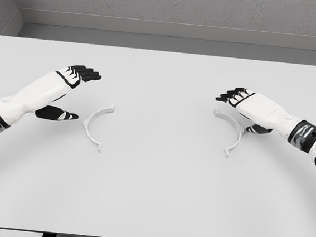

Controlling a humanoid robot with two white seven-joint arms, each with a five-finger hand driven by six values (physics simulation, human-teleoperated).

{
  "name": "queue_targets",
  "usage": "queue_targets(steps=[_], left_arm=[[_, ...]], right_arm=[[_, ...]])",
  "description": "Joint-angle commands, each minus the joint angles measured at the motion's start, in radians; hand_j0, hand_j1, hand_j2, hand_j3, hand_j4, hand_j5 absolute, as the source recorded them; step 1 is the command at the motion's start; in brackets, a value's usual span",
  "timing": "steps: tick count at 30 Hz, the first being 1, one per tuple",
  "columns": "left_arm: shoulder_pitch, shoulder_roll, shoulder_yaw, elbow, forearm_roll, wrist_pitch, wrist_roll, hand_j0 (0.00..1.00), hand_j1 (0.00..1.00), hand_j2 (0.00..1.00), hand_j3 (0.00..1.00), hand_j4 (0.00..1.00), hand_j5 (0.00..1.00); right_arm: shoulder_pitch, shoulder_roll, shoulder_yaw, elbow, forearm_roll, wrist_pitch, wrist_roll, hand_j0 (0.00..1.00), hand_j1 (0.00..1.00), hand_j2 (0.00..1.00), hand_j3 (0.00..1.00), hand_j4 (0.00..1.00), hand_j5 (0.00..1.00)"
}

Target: Assemble PVC drainage pipe clamps

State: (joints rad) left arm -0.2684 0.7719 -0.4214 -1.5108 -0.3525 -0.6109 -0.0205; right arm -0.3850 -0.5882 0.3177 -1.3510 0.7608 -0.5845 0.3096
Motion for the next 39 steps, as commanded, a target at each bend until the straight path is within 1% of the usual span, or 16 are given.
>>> queue_targets(steps=[1,2,4,6,13,16,17,18,19,25,30,32,34,36,39], left_arm=[[0.000,-0.005,0.001,0.003,0.006,0.000,0.001,1.00,1.00,1.00,1.00,1.00,1.00],[0.000,-0.008,0.001,0.006,0.004,0.000,0.001,1.00,1.00,1.00,1.00,1.00,1.00],[0.000,-0.014,0.001,0.037,0.003,0.000,0.001,1.00,1.00,1.00,1.00,1.00,1.00],[-0.014,-0.040,0.001,0.076,0.003,0.000,-0.001,1.00,1.00,1.00,1.00,1.00,1.00],[-0.025,-0.102,-0.005,0.144,-0.002,0.000,-0.001,1.00,1.00,1.00,1.00,1.00,1.00],[-0.044,-0.131,-0.008,0.185,-0.008,0.000,-0.001,1.00,1.00,1.00,1.00,1.00,1.00],[-0.048,-0.138,-0.010,0.193,-0.008,0.000,-0.001,1.00,1.00,1.00,1.00,1.00,1.00],[-0.052,-0.140,-0.010,0.199,-0.008,0.000,-0.002,1.00,1.00,1.00,1.00,1.00,1.00],[-0.052,-0.144,-0.010,0.202,-0.008,0.000,-0.002,1.00,1.00,1.00,1.00,1.00,1.00],[-0.049,-0.138,-0.008,0.227,-0.006,0.000,-0.002,1.00,1.00,1.00,1.00,1.00,1.00],[-0.043,-0.131,-0.007,0.236,-0.005,0.000,-0.002,1.00,1.00,1.00,1.00,1.00,1.00],[-0.043,-0.131,-0.007,0.248,-0.005,0.000,-0.002,1.00,1.00,1.00,1.00,1.00,1.00],[-0.043,-0.131,-0.007,0.262,-0.005,0.000,-0.002,1.00,1.00,1.00,1.00,1.00,1.00],[-0.044,-0.132,-0.008,0.268,-0.005,0.000,-0.002,1.00,1.00,1.00,1.00,1.00,1.00],[-0.043,-0.137,-0.010,0.267,-0.006,0.000,-0.002,1.00,1.00,1.00,1.00,1.00,1.00]], right_arm=[[0.000,-0.001,0.000,-0.007,-0.006,0.002,0.000,1.00,1.00,1.00,1.00,1.00,1.00],[0.000,-0.001,0.000,-0.004,-0.006,0.002,0.000,1.00,1.00,1.00,1.00,1.00,1.00],[0.000,-0.001,0.004,-0.002,-0.006,0.002,0.000,1.00,1.00,1.00,1.00,1.00,1.00],[0.000,-0.001,0.012,0.001,-0.006,0.003,0.000,1.00,1.00,1.00,1.00,1.00,1.00],[0.000,-0.001,0.014,0.000,-0.006,0.003,0.000,1.00,1.00,1.00,1.00,1.00,1.00],[0.000,0.001,0.017,-0.007,-0.005,0.005,0.002,1.00,1.00,1.00,1.00,1.00,1.00],[0.002,0.016,0.021,-0.007,-0.005,0.005,0.002,1.00,1.00,1.00,1.00,1.00,1.00],[0.000,0.018,0.024,-0.007,-0.003,0.006,0.005,1.00,1.00,1.00,1.00,1.00,1.00],[0.000,0.022,0.029,-0.008,-0.005,0.017,0.034,1.00,1.00,1.00,1.00,1.00,1.00],[0.000,0.044,0.031,-0.010,-0.003,0.018,0.042,1.00,1.00,1.00,1.00,1.00,1.00],[0.000,0.044,0.029,-0.059,-0.003,0.018,0.045,1.00,1.00,1.00,1.00,1.00,1.00],[-0.002,0.044,0.029,-0.062,-0.006,0.018,0.065,1.00,1.00,1.00,1.00,1.00,1.00],[-0.002,0.045,0.029,-0.063,-0.005,0.018,0.066,1.00,1.00,1.00,1.00,1.00,1.00],[0.000,0.045,0.031,-0.083,-0.005,0.028,0.066,1.00,1.00,1.00,1.00,1.00,1.00],[-0.002,0.045,0.046,-0.089,-0.005,0.038,0.066,1.00,1.00,1.00,1.00,1.00,1.00]])
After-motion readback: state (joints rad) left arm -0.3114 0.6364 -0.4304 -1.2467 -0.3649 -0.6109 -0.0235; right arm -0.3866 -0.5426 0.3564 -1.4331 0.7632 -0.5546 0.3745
